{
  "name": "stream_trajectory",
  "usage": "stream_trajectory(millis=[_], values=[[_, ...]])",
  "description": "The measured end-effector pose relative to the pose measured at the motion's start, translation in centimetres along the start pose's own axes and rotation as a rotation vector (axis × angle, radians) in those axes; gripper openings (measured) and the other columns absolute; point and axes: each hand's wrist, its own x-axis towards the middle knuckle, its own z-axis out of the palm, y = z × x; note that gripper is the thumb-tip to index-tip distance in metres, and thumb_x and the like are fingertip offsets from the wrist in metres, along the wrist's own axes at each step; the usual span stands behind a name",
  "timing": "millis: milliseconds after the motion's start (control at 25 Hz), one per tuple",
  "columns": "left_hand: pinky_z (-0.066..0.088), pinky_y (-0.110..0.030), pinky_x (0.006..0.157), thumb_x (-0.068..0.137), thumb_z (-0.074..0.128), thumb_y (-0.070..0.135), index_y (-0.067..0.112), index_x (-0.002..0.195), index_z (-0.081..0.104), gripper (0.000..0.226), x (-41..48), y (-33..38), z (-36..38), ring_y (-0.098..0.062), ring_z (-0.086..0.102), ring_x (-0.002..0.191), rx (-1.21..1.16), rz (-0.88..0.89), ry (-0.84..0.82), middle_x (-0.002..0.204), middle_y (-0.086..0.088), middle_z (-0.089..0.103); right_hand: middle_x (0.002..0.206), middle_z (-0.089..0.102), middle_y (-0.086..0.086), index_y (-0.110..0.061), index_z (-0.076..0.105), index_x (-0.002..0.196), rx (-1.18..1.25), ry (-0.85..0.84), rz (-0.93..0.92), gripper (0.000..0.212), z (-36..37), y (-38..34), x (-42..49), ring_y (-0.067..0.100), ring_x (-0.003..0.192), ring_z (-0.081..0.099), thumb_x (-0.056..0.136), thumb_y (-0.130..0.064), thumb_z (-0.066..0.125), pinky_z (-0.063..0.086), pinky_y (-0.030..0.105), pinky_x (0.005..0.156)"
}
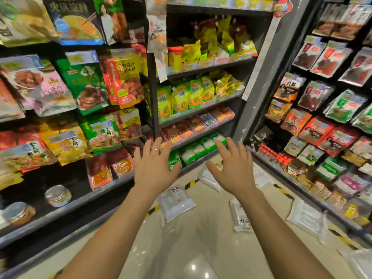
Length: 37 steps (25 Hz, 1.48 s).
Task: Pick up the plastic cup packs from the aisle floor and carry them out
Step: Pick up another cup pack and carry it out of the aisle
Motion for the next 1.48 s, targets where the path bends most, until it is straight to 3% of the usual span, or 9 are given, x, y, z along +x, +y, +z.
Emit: stream_trajectory(millis=[240,400,520,600,680,760,1000,1240,1480], values=[[0.023,-0.056,0.112,0.085,0.033,0.063,0.028,0.146,0.040,0.071,4.0,-1.7,7.4,-0.034,0.029,0.142,0.005,-0.170,-0.047,0.155,-0.009,0.036,0.163,0.015,0.004,-0.036,0.021,0.154,0.057,-0.102,-0.125,0.085,7.3,1.7,8.2,0.033,0.149,0.009,0.078,-0.074,0.014,0.014,0.053,0.116],[0.019,-0.054,0.115,0.091,0.035,0.064,0.027,0.149,0.035,0.069,8.9,-3.2,16.4,-0.032,0.025,0.145,-0.019,-0.295,-0.156,0.157,-0.009,0.032,0.163,0.014,0.004,-0.035,0.020,0.154,0.056,-0.230,-0.184,0.073,15.2,2.7,14.3,0.032,0.149,0.006,0.089,-0.066,0.032,0.010,0.051,0.117],[0.028,-0.057,0.111,0.089,0.038,0.061,0.023,0.145,0.044,0.068,12.3,-4.6,23.2,-0.033,0.035,0.140,-0.041,-0.337,-0.160,0.149,-0.011,0.044,0.162,0.019,0.006,-0.032,0.027,0.153,0.050,-0.292,-0.215,0.074,21.5,3.8,18.9,0.035,0.148,0.012,0.086,-0.065,0.032,0.013,0.052,0.116],[0.022,-0.056,0.115,0.091,0.041,0.060,0.026,0.150,0.035,0.068,13.6,-5.8,27.2,-0.030,0.026,0.144,-0.069,-0.405,-0.256,0.155,-0.007,0.034,0.161,0.023,0.007,-0.031,0.031,0.152,0.080,-0.324,-0.222,0.076,25.9,4.4,21.1,0.037,0.147,0.015,0.085,-0.067,0.029,0.018,0.054,0.115],[0.016,-0.053,0.118,0.093,0.039,0.061,0.029,0.154,0.022,0.071,14.8,-6.6,32.0,-0.028,0.019,0.147,-0.057,-0.474,-0.353,0.160,-0.005,0.024,0.160,0.025,0.008,-0.031,0.032,0.151,0.122,-0.367,-0.221,0.080,31.3,5.2,23.3,0.037,0.147,0.017,0.081,-0.069,0.025,0.021,0.055,0.115],[0.020,-0.054,0.117,0.094,0.037,0.061,0.028,0.155,0.018,0.072,15.1,-7.1,37.2,-0.030,0.021,0.146,-0.034,-0.504,-0.364,0.160,-0.007,0.026,0.161,0.023,0.006,-0.032,0.031,0.151,0.152,-0.435,-0.205,0.081,37.3,6.5,24.7,0.035,0.147,0.016,0.080,-0.070,0.024,0.020,0.053,0.115],[0.033,-0.056,0.110,0.092,0.028,0.060,0.026,0.153,0.026,0.071,14.2,-6.2,55.4,-0.035,0.035,0.140,-0.057,-0.640,-0.354,0.154,-0.012,0.038,0.159,0.027,0.010,-0.029,0.031,0.152,0.234,-0.528,-0.206,0.078,56.9,12.7,25.6,0.039,0.144,0.023,0.084,-0.068,0.029,0.026,0.057,0.112],[0.039,-0.054,0.104,0.089,0.025,0.060,0.023,0.154,0.027,0.075,12.0,-7.5,76.5,-0.036,0.040,0.136,-0.099,-0.754,-0.344,0.151,-0.013,0.042,0.154,0.035,0.016,-0.026,0.032,0.151,0.158,-0.537,-0.356,0.073,78.4,17.9,26.1,0.043,0.139,0.033,0.087,-0.060,0.033,0.030,0.058,0.108],[0.038,-0.051,0.105,0.094,0.025,0.060,0.025,0.156,0.018,0.071,7.8,-12.1,93.2,-0.034,0.034,0.140,-0.115,-0.849,-0.385,0.156,-0.012,0.033,0.160,0.022,0.012,-0.033,0.015,0.155,0.079,-0.585,-0.362,0.072,96.7,20.9,25.3,0.036,0.146,0.020,0.089,-0.063,0.022,0.023,0.052,0.115]])
